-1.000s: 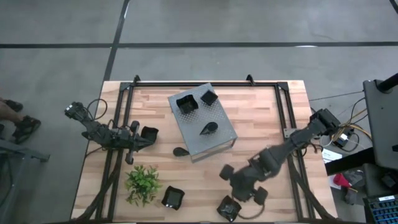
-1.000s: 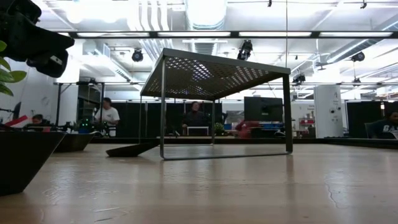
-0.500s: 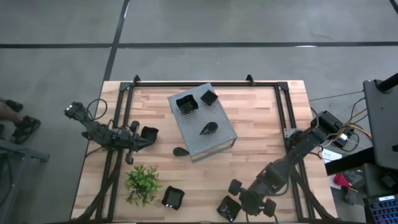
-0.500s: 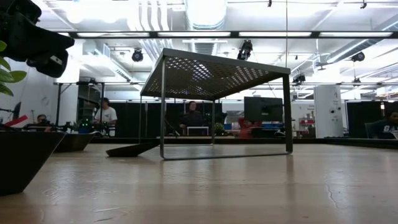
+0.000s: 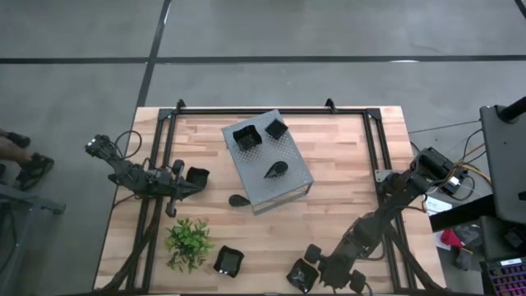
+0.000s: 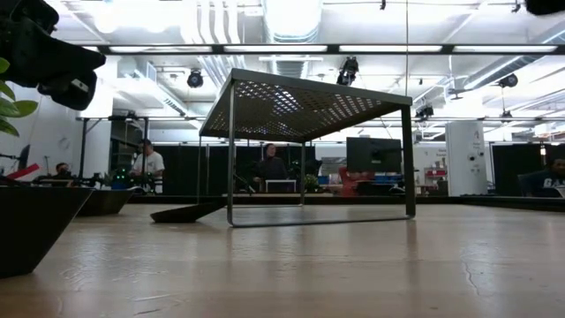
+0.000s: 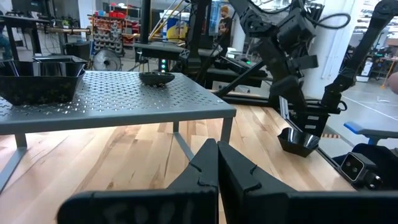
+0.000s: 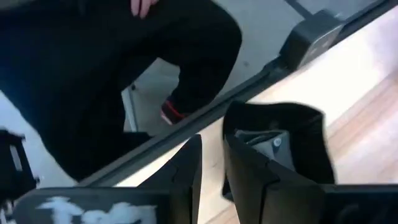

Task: Pick & Place Mini shaped plates
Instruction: Stack the distorted square plate on top of the distorted square plate on the shelf

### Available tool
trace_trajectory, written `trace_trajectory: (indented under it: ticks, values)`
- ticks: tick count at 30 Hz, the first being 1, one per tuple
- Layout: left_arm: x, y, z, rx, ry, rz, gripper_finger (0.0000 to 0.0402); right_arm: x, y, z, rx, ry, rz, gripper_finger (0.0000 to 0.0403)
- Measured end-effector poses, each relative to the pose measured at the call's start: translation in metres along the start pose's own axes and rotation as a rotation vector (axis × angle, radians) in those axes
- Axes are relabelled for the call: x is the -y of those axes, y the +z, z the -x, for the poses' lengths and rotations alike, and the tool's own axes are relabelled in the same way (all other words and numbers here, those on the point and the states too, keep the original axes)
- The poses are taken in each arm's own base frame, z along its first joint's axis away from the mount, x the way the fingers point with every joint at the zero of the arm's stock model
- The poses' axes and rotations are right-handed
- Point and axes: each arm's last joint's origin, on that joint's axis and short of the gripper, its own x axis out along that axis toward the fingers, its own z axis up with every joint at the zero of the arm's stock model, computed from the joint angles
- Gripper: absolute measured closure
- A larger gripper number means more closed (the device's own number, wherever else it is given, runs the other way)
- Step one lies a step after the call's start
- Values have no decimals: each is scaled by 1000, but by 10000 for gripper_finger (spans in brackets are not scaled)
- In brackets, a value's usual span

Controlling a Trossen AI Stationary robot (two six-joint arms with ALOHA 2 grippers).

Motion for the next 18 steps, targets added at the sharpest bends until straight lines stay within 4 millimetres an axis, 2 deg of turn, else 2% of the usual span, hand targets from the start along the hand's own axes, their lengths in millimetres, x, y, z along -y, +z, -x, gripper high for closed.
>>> trace_trajectory:
  ticks: [3,9,18]
  values:
    - [0,0,0,0,0,0,401,1,-5,-9,-31,-4,-9,335]
    - [0,0,0,0,0,0,401,5,-4,-26,-51,4,-7,321]
    - [0,0,0,0,0,0,401,7,-8,-30,-68,-29,-7,289]
